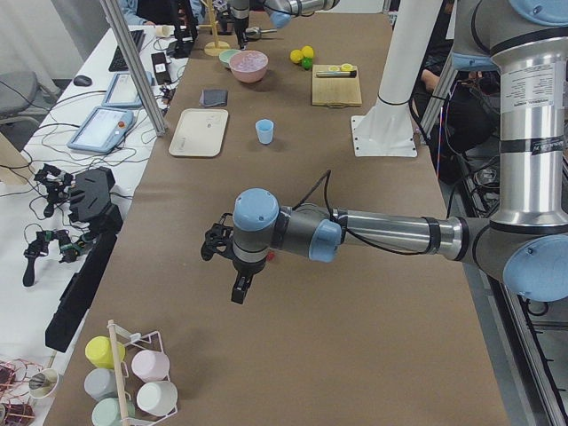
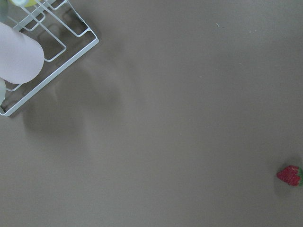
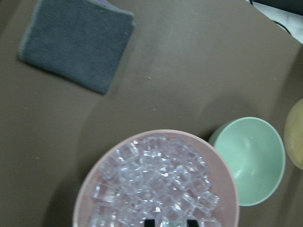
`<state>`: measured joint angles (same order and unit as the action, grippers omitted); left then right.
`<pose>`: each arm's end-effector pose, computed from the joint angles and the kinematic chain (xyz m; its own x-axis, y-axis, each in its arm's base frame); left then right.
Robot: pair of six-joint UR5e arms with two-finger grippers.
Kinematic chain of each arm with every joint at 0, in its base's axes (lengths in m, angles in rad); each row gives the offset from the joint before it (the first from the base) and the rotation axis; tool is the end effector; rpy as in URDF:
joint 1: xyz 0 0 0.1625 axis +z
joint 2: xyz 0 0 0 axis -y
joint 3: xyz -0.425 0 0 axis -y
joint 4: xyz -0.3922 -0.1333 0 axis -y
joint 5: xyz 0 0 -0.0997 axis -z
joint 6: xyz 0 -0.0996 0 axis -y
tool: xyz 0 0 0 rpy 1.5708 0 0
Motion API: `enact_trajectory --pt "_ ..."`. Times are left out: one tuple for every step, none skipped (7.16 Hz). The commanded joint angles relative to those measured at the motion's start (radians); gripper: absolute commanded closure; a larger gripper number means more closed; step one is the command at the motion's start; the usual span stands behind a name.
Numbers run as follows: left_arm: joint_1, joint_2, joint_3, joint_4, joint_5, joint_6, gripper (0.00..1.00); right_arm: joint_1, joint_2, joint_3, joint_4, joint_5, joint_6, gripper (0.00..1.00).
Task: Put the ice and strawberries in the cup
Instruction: 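Carry the ice cube with the right gripper over the blue cup and release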
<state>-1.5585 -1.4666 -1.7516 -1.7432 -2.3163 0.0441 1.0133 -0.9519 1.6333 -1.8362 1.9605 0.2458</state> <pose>-0.0601 -0.4623 0.6015 0.7314 0.2187 -0.6459 -0.0442 0.9604 0.2752 -0.2785 -0.6272 0.3056 0.8003 -0.4122 0.4354 0.2982 0.9037 0.3074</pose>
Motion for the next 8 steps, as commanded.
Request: enact_trajectory --pt "0.0 0.0 0.004 -0.001 0.0 -0.001 0.02 -0.048 0.062 0.008 0.131 0.266 0.268 1.0" --pt "0.0 0.0 0.003 0.001 0.0 -0.001 0.02 -0.117 0.086 -0.006 0.293 0.291 0.485 1.0" --pt "0.0 -0.001 0.004 -0.001 0.0 -0.001 0.02 -0.181 0.137 -0.038 0.398 0.287 0.665 1.0" --pt "0.0 -0.009 0.007 0.001 0.0 -0.001 0.02 -0.244 0.194 -0.084 0.446 0.261 0.781 1.0" --pt "0.0 -0.015 0.02 -0.001 0.0 -0.001 0.02 -0.292 0.234 -0.12 0.452 0.197 0.817 1.0" --pt "0.0 -0.015 0.02 -0.001 0.0 -0.001 0.02 -0.332 0.257 -0.15 0.453 0.137 0.852 1.0" --pt "0.0 -0.018 0.02 0.001 0.0 -0.001 0.02 -0.358 0.269 -0.179 0.453 0.097 0.857 1.0" --pt "0.0 -0.02 0.02 0.001 0.0 -0.001 0.02 -0.369 0.269 -0.206 0.454 0.081 0.857 1.0"
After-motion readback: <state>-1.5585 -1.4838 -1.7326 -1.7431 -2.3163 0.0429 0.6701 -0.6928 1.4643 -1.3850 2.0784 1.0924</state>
